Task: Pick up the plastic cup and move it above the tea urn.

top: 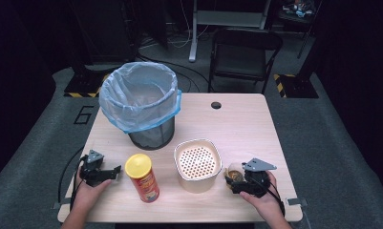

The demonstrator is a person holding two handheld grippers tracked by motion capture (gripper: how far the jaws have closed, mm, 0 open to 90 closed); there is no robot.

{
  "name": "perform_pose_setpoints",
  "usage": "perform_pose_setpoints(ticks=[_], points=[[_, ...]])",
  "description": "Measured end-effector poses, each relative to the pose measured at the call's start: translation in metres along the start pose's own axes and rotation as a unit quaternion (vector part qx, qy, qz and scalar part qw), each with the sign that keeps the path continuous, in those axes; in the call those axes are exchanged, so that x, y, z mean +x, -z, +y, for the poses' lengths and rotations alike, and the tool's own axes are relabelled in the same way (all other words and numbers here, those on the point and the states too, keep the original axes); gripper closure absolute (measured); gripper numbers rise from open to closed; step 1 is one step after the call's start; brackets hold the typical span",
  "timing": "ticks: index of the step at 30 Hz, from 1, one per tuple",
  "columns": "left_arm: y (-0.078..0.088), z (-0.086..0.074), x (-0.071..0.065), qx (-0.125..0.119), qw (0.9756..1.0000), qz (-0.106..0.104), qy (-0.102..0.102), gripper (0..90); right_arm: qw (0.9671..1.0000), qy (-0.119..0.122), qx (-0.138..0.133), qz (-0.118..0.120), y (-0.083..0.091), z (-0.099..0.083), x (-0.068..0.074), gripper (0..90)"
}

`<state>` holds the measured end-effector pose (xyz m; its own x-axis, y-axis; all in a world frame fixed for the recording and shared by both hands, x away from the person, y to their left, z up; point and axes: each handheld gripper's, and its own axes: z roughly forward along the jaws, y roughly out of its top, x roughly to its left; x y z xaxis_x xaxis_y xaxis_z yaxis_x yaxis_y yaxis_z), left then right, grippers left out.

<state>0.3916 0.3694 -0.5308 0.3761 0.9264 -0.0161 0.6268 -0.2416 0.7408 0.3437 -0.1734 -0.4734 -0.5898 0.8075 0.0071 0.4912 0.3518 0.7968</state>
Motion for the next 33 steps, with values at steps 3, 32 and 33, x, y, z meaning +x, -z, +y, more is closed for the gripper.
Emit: perform_pose_setpoints(ticks=[3,32,33], points=[[0.0001,0.0001,-0.0001,0.001,1.0000,0.000,0.000,12.3,1.0000,0.006,0.005,-0.005,-0.0047,-0.0036,0.0002,16.4],[0.0001,0.0001,0.0000,0.001,1.0000,0.000,-0.001,12.3,0.9995,0.031,-0.002,0.004,-0.0069,-0.0054,0.0029,29.9],[0.0002,0.0001,0.0000,0.001,1.0000,-0.001,-0.001,12.3,0.9995,0.032,-0.003,0.003,-0.0068,-0.0053,0.0028,29.9]])
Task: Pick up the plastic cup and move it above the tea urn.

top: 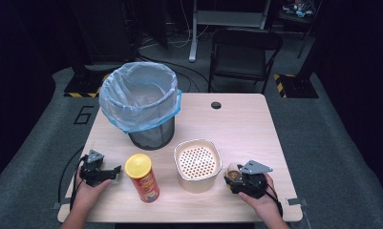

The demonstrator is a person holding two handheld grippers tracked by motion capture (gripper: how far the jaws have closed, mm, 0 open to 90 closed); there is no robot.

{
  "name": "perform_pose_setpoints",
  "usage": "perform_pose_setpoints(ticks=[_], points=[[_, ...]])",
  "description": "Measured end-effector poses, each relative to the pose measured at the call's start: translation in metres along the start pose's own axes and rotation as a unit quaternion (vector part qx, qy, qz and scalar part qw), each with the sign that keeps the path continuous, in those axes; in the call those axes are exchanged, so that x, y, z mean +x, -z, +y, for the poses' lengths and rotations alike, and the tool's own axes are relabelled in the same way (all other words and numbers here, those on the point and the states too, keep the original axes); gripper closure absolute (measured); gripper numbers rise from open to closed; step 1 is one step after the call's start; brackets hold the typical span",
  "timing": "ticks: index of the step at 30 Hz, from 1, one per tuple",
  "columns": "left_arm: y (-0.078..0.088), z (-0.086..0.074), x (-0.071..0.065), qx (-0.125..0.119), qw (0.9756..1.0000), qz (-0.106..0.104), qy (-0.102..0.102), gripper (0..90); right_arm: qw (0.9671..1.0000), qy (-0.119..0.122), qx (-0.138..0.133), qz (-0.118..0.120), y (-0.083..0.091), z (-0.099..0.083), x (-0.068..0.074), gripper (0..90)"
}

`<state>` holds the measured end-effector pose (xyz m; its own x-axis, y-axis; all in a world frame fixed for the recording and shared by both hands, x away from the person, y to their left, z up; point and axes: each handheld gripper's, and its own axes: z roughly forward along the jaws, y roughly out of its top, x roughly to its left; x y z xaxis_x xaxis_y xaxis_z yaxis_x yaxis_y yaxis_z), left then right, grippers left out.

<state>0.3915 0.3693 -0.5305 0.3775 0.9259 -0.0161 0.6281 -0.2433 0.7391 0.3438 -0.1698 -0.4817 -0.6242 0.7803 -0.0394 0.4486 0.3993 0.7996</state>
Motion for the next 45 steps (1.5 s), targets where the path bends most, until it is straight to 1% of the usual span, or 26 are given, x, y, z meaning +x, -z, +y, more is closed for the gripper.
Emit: perform_pose_setpoints(ticks=[3,7,8,10,12,13,18,20,23,24,25,27,29,31,32,35,36,38,40,41,42,43,44,45], points=[[0.000,0.000,0.000,0.000,1.0000,0.000,0.000,12.3,1.0000,0.001,0.003,0.002,0.001,0.000,0.000,29.8],[0.000,0.000,0.000,0.000,1.0000,0.000,0.000,12.3,1.0000,0.004,-0.007,0.000,0.005,0.002,-0.001,30.0],[0.000,0.000,0.000,0.000,1.0000,0.000,0.000,12.3,0.9999,0.005,-0.010,0.007,0.009,0.004,-0.002,30.8],[0.000,0.000,0.000,0.000,1.0000,0.000,0.000,12.3,0.9998,0.009,-0.015,0.011,0.011,0.007,-0.002,31.5],[0.000,0.000,0.000,0.000,1.0000,0.000,0.000,12.3,0.9998,0.011,-0.011,0.015,0.013,0.008,-0.002,31.9],[0.000,0.000,0.000,0.000,1.0000,0.000,0.000,12.3,0.9996,0.023,-0.010,0.016,0.014,0.011,-0.003,32.7],[0.000,0.000,0.000,0.000,1.0000,0.000,-0.001,12.3,0.9993,0.028,-0.006,0.024,0.017,0.014,-0.003,33.6],[0.000,0.000,0.000,-0.002,1.0000,0.001,-0.002,12.3,0.9988,0.035,-0.003,0.035,0.018,0.016,-0.005,33.7],[0.000,0.000,0.000,0.000,1.0000,0.000,0.000,12.3,0.9987,0.036,-0.005,0.037,0.018,0.017,-0.005,33.7],[0.000,0.000,0.000,-0.001,1.0000,0.001,-0.001,12.3,0.9988,0.031,-0.005,0.038,0.018,0.018,-0.005,33.8],[0.000,0.000,0.000,0.000,1.0000,0.000,0.000,12.3,0.9988,0.031,-0.005,0.038,0.018,0.018,-0.005,33.8],[0.000,0.000,0.000,-0.004,1.0000,0.002,-0.002,12.3,0.9987,0.032,-0.005,0.040,0.019,0.021,-0.007,33.9],[0.000,0.000,0.000,-0.001,1.0000,0.001,-0.001,12.3,0.9983,0.040,-0.005,0.041,0.022,0.026,-0.010,33.9],[0.000,0.000,0.000,-0.003,1.0000,0.001,-0.002,12.3,0.9983,0.040,-0.005,0.041,0.023,0.028,-0.010,33.9],[0.000,0.000,0.000,-0.001,1.0000,0.000,-0.001,12.3,0.9981,0.044,-0.004,0.042,0.024,0.030,-0.012,33.9],[0.000,0.000,0.000,-0.001,1.0000,0.001,-0.001,12.3,0.9970,0.066,-0.001,0.039,0.027,0.039,-0.016,33.9],[0.000,0.000,0.000,-0.001,1.0000,0.000,-0.001,12.3,0.9964,0.076,0.002,0.037,0.030,0.046,-0.017,33.9],[0.000,0.000,0.000,0.000,1.0000,0.000,-0.001,12.3,0.9963,0.079,0.001,0.034,0.031,0.049,-0.018,33.9],[0.000,0.000,0.000,-0.002,1.0000,0.001,-0.001,12.3,0.9957,0.086,-0.004,0.036,0.033,0.058,-0.021,34.0],[0.000,0.000,0.000,-0.002,1.0000,0.001,-0.001,12.3,0.9957,0.086,-0.004,0.036,0.033,0.058,-0.021,34.0],[0.000,0.000,0.000,-0.001,1.0000,0.000,0.000,12.3,0.9951,0.090,-0.010,0.039,0.032,0.063,-0.025,34.1],[0.000,0.000,0.000,-0.001,1.0000,0.000,0.000,12.2,0.9956,0.084,-0.012,0.038,0.032,0.065,-0.025,34.1],[0.000,0.000,0.000,0.000,1.0000,0.000,0.000,12.3,0.9953,0.086,-0.014,0.042,0.031,0.067,-0.027,34.1],[0.000,0.000,0.000,0.000,1.0000,0.000,0.000,12.3,0.9956,0.082,-0.014,0.044,0.030,0.069,-0.029,34.2]])
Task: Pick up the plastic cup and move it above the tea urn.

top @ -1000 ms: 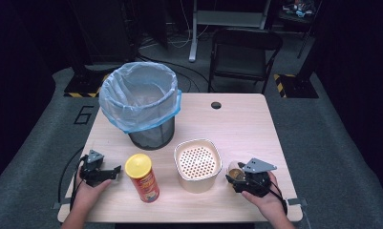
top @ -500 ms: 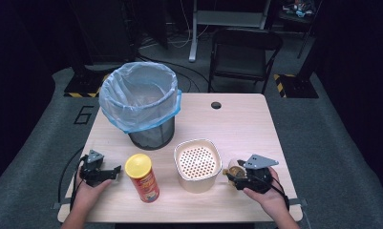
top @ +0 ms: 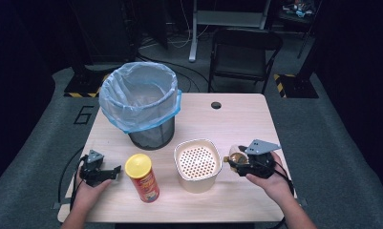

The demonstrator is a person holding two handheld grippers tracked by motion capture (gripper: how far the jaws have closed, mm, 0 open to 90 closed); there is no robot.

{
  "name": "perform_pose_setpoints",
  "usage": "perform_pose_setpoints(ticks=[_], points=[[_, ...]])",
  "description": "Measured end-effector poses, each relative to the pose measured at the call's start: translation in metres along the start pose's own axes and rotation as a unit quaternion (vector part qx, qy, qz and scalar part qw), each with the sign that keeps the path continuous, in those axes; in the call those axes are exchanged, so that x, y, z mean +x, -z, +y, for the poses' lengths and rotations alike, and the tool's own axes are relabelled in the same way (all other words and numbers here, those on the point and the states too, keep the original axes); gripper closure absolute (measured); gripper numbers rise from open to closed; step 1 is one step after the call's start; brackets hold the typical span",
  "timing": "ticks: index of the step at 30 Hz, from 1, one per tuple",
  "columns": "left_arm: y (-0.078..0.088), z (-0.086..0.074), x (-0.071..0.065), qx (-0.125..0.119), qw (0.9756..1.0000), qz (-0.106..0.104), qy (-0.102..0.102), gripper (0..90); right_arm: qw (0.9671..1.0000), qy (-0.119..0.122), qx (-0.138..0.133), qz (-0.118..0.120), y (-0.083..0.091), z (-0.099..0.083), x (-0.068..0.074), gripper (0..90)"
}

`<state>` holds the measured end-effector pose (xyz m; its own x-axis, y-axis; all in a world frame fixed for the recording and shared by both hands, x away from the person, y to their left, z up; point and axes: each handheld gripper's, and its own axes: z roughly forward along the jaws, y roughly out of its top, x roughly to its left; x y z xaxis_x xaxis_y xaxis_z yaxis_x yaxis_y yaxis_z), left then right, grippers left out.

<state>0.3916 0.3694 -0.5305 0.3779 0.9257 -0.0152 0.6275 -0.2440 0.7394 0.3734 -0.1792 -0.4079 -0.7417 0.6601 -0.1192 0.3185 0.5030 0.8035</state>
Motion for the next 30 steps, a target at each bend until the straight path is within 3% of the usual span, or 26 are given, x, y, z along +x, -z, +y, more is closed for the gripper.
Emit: perform_pose_setpoints(ticks=[7,12,14,15,16,19,24,30], points=[[0.000,0.000,0.000,0.000,1.0000,0.000,0.000,12.3,0.9999,0.005,-0.003,0.013,-0.007,0.012,-0.014,34.6],[0.000,0.000,0.000,0.000,1.0000,0.000,0.000,12.3,0.9994,0.022,-0.009,0.026,-0.012,0.028,-0.028,34.7],[0.000,0.000,0.000,0.000,1.0000,0.000,0.001,12.3,0.9991,0.034,-0.012,0.025,-0.014,0.036,-0.033,34.7],[0.000,0.000,0.000,0.000,1.0000,0.000,0.000,12.2,0.9982,0.054,-0.011,0.024,-0.016,0.043,-0.035,34.7],[0.000,0.000,0.000,0.000,1.0000,0.000,0.000,12.2,0.9982,0.054,-0.011,0.024,-0.016,0.043,-0.035,34.7],[0.000,0.000,0.000,-0.001,1.0000,-0.002,0.002,12.3,0.9937,0.110,-0.012,0.021,-0.023,0.059,-0.037,34.6],[0.000,0.000,0.000,0.000,1.0000,-0.002,0.002,12.3,0.9910,0.129,-0.024,0.028,-0.029,0.073,-0.035,34.6],[-0.001,0.000,0.000,-0.003,1.0000,0.000,0.000,12.3,0.9896,0.138,-0.035,0.021,-0.037,0.087,-0.035,34.6]])
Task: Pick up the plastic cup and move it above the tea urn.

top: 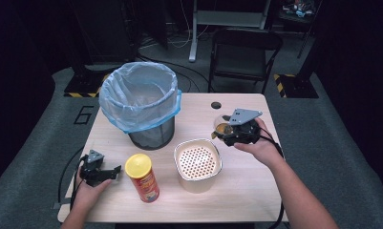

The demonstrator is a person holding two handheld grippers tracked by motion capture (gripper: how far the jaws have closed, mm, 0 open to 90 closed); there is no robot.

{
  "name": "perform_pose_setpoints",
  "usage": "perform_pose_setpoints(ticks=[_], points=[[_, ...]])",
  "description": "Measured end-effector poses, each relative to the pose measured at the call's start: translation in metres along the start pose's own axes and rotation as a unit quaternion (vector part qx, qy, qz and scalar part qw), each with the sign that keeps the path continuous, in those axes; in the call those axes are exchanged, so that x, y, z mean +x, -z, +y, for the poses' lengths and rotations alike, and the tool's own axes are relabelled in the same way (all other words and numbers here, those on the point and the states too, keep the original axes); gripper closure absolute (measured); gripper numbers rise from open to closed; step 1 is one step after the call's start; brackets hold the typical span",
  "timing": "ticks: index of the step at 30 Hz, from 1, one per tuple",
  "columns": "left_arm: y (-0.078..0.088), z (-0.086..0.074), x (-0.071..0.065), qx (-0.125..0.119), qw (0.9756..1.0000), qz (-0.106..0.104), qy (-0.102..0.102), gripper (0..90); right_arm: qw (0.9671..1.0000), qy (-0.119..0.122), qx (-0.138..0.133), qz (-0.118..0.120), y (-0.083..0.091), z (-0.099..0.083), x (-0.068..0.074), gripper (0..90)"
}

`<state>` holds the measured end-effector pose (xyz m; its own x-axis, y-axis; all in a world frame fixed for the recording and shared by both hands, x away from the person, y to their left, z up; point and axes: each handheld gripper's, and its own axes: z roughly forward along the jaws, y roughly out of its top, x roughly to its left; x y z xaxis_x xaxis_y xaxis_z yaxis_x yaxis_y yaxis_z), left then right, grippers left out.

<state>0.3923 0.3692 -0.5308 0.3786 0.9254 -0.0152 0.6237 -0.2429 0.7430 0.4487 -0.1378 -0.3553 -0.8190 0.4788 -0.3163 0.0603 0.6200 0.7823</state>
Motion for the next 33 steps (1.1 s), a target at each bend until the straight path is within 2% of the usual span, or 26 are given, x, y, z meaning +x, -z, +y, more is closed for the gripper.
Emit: perform_pose_setpoints(ticks=[12,22,29,33], points=[[0.001,0.001,0.001,0.004,1.0000,-0.001,-0.004,12.3,0.9997,0.022,-0.009,-0.001,-0.013,0.014,-0.001,34.5],[0.001,0.001,0.001,0.005,1.0000,-0.002,-0.004,12.3,0.9998,0.019,-0.002,0.004,-0.025,0.014,-0.001,34.5],[0.001,0.001,0.001,0.005,1.0000,-0.002,-0.004,12.3,0.9985,0.054,0.007,0.009,-0.037,0.007,0.004,34.5],[0.001,0.001,0.001,0.005,1.0000,-0.002,-0.004,12.3,0.9982,0.059,0.008,0.010,-0.038,0.002,0.006,34.4]])
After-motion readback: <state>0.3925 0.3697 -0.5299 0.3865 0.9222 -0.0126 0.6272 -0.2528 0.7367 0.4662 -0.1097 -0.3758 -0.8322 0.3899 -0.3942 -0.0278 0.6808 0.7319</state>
